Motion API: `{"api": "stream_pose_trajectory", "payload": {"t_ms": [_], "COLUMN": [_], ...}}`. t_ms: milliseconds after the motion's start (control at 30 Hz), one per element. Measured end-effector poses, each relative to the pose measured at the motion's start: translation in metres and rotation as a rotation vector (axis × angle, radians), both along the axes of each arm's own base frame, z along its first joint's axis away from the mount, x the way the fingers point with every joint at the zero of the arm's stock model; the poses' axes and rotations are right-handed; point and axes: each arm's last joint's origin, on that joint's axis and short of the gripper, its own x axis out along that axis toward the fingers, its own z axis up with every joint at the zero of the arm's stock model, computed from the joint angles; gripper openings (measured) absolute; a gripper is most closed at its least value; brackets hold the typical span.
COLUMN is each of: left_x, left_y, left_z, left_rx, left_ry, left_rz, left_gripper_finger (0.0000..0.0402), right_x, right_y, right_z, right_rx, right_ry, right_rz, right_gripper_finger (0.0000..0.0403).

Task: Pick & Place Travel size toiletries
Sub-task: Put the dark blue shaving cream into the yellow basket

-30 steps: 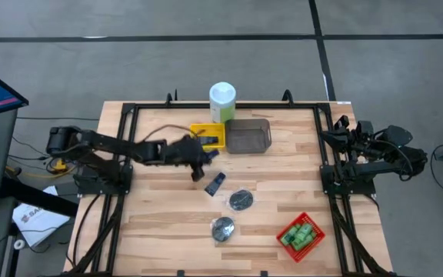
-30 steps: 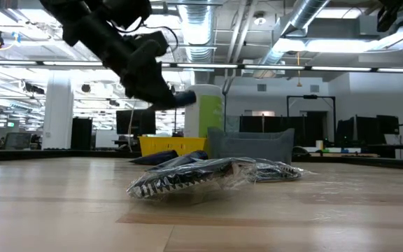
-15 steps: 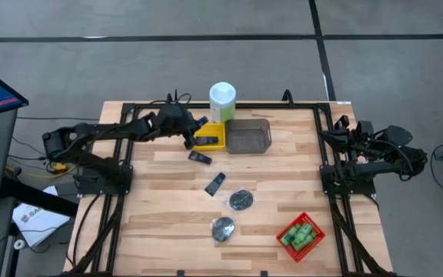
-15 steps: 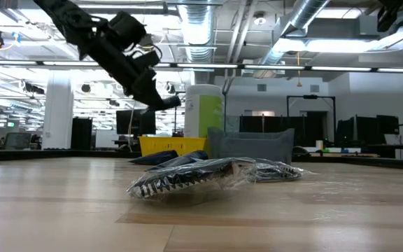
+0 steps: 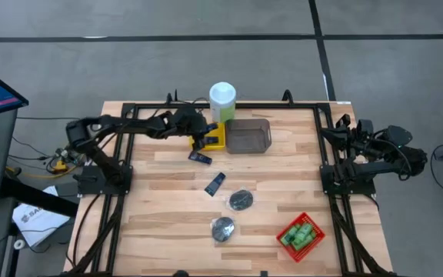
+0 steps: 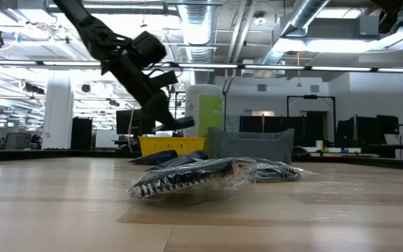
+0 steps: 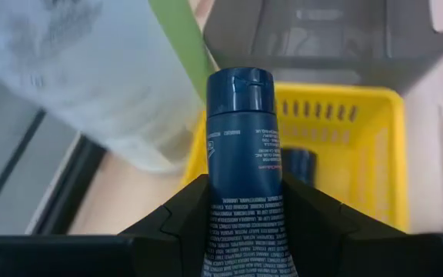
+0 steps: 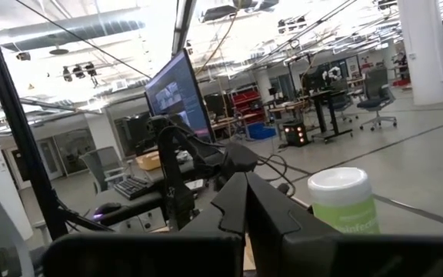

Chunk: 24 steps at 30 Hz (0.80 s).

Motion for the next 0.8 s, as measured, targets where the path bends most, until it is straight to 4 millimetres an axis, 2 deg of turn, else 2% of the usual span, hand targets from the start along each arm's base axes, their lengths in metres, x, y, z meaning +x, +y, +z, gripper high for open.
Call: {"api": "stream_pose_trajectory", "payload": {"t_ms": [200, 500, 800], "left_x": [0.017, 0.02, 0.02], "left_y": [0.009, 0.008, 0.007], "left_z": [-0.002, -0.018, -0.019], "left_rx": [0.029, 0.046, 0.112], "left_ry": [0.019, 0.111, 0.159], "left_rz": [-0.028, -0.078, -0.148], "left_gripper_finger": [0.014, 0.014, 0.014], "right_x": [0.0, 0.0, 0.0], "right_y": [0.0, 0.0, 0.0], "right_z": [0.0, 0.0, 0.0], "right_rx": [0.0, -0.003, -0.017], "right_ry": [0.0, 0.001, 0.006], "right_rz": [0.0, 0.0, -0.004], "right_gripper_finger": [0.0001, 0.0001, 0.0001]}}
